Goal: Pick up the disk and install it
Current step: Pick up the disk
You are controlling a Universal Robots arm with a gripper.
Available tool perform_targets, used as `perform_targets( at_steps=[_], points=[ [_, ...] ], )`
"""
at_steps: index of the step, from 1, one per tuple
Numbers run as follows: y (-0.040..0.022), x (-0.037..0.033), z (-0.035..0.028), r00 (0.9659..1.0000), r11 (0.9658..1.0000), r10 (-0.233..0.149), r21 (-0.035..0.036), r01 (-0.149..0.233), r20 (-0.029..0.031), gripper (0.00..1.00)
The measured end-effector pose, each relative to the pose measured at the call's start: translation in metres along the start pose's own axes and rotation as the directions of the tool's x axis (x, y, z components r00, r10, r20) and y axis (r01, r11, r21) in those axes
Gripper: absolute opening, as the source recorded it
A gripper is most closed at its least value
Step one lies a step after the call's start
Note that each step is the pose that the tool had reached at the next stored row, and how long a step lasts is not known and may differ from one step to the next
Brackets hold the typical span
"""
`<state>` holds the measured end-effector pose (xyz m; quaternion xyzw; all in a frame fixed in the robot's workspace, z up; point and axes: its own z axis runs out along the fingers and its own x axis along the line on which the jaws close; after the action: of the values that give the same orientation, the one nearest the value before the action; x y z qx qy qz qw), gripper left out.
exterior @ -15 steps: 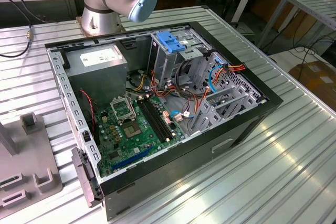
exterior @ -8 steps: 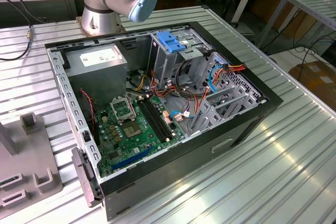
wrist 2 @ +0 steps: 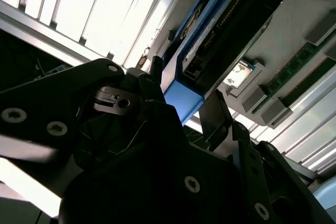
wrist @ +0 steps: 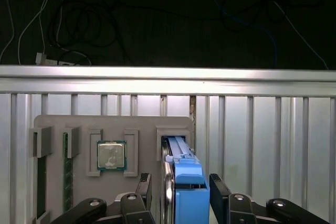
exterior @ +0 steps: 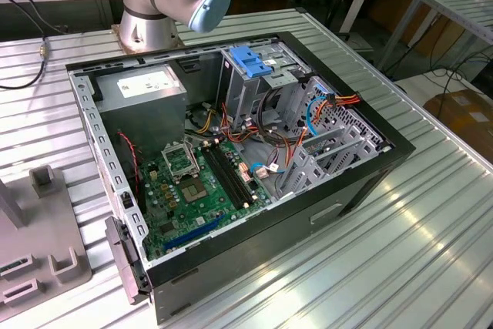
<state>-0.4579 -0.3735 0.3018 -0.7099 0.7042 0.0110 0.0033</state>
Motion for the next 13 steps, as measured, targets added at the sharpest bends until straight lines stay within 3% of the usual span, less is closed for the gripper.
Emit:
perform_targets(
  at_steps=[3, 4, 5, 13],
  points=[
    [0.0000, -0.0030, 0.0040, 1.0000, 1.0000, 0.000, 0.0000, 0.000, 0.0000, 0.56],
    [0.0000, -0.0026, 0.0046, 1.0000, 1.0000, 0.002, 0.0001, -0.002, 0.0000, 0.47],
    [0.0006, -0.0022, 0.0054, 0.9992, 0.9992, 0.040, 0.0009, -0.040, 0.0005, 0.47],
    [0.0011, -0.0023, 0.0054, 0.9990, 0.9990, 0.044, 0.0009, -0.044, 0.0005, 0.45]
  ],
)
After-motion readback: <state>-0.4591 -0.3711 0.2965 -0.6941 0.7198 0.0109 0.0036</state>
